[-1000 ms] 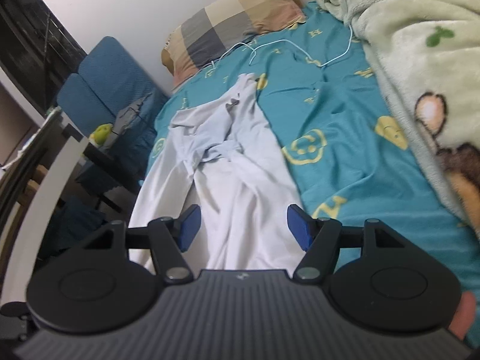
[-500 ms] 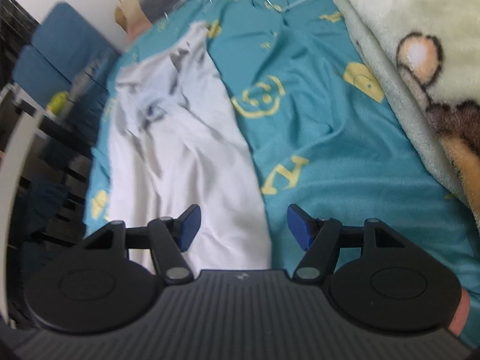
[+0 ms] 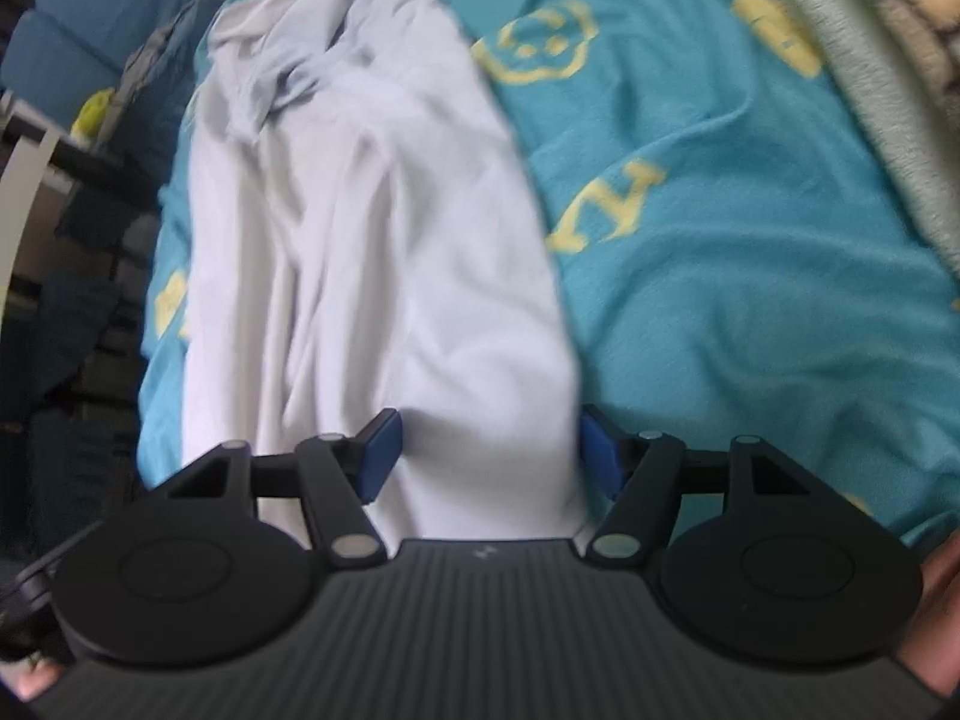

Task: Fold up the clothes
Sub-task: 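Grasp the hem with both grippers and fold it toward the collar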

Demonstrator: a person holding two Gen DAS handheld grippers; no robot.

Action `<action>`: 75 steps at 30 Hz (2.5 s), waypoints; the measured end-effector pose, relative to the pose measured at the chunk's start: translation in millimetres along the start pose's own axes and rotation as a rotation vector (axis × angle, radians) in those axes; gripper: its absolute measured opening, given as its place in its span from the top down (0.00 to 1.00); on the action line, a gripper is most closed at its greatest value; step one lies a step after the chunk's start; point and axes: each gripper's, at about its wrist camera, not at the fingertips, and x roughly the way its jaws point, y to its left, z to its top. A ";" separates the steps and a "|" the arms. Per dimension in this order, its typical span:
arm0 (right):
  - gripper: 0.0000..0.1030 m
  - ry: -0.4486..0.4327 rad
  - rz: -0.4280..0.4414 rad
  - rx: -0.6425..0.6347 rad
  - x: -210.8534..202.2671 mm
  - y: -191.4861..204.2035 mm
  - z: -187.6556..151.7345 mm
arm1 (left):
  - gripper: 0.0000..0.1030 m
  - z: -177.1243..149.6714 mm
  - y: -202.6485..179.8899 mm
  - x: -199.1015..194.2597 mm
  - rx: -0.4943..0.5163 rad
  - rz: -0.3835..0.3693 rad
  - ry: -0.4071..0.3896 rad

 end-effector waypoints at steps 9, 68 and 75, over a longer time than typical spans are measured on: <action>0.36 0.050 0.020 -0.088 -11.6 25.1 -21.5 | 0.55 -19.7 -11.1 6.2 0.057 -0.090 0.145; 0.89 -0.314 0.086 -0.254 44.7 57.8 153.7 | 0.89 151.1 -31.8 35.1 0.114 -0.095 -0.323; 0.88 -0.299 0.028 -0.302 75.3 59.1 159.9 | 0.87 169.3 -17.8 73.8 0.117 -0.083 -0.282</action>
